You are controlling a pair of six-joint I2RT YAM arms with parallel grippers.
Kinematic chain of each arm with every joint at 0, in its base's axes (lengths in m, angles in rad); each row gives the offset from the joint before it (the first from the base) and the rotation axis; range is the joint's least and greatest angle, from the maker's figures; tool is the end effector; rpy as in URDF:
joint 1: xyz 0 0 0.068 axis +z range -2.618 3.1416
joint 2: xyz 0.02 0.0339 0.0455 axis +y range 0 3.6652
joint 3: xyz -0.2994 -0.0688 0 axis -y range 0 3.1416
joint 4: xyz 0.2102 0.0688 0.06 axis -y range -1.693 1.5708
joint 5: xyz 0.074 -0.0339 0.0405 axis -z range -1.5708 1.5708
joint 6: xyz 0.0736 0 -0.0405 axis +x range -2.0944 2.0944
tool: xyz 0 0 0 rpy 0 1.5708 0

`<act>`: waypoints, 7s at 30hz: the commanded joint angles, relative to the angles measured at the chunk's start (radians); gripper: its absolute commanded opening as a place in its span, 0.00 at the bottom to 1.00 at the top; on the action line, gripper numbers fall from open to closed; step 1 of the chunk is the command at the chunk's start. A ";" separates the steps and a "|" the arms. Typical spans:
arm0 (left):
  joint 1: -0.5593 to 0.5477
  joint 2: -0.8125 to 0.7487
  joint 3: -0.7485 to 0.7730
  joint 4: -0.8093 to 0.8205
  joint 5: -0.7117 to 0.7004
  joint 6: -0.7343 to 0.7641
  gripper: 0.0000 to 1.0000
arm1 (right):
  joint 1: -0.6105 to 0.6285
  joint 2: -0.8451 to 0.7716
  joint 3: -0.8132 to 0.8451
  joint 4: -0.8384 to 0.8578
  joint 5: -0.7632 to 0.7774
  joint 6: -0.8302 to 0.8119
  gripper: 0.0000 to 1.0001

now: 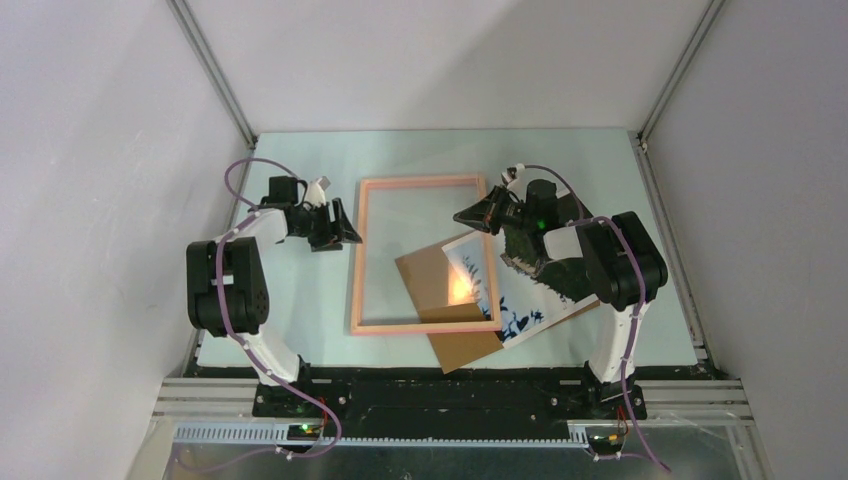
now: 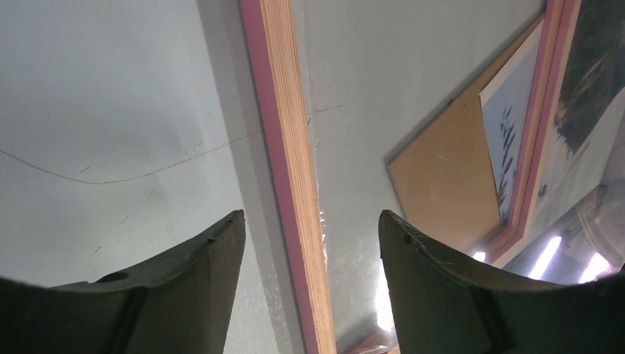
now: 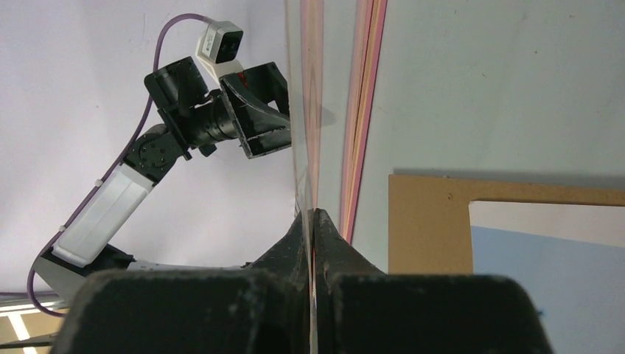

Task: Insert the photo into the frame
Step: Place the photo frame item in the photo frame.

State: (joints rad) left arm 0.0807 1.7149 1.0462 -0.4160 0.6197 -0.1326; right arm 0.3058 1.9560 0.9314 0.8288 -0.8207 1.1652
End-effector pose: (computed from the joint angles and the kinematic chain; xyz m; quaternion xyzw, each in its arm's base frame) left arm 0.3301 -0.0162 0.2082 -0.0254 0.9269 -0.3018 0.2214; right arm 0.3793 0.1762 0.2184 0.0651 0.7497 0.6191 0.2246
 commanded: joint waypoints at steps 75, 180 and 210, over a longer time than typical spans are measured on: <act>-0.044 0.034 -0.025 0.063 -0.017 -0.010 0.71 | 0.017 0.024 0.018 -0.116 0.009 -0.137 0.00; -0.105 -0.074 0.023 0.062 -0.165 0.096 0.78 | 0.055 0.051 0.141 -0.414 0.118 -0.391 0.00; -0.523 0.064 0.208 0.056 -0.265 0.140 0.80 | 0.065 0.064 0.185 -0.516 0.164 -0.455 0.00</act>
State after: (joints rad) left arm -0.4072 1.7645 1.2247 -0.3756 0.3725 -0.0071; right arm 0.3630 2.0033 1.0752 0.3172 -0.6765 0.7425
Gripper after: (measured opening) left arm 0.800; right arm 0.009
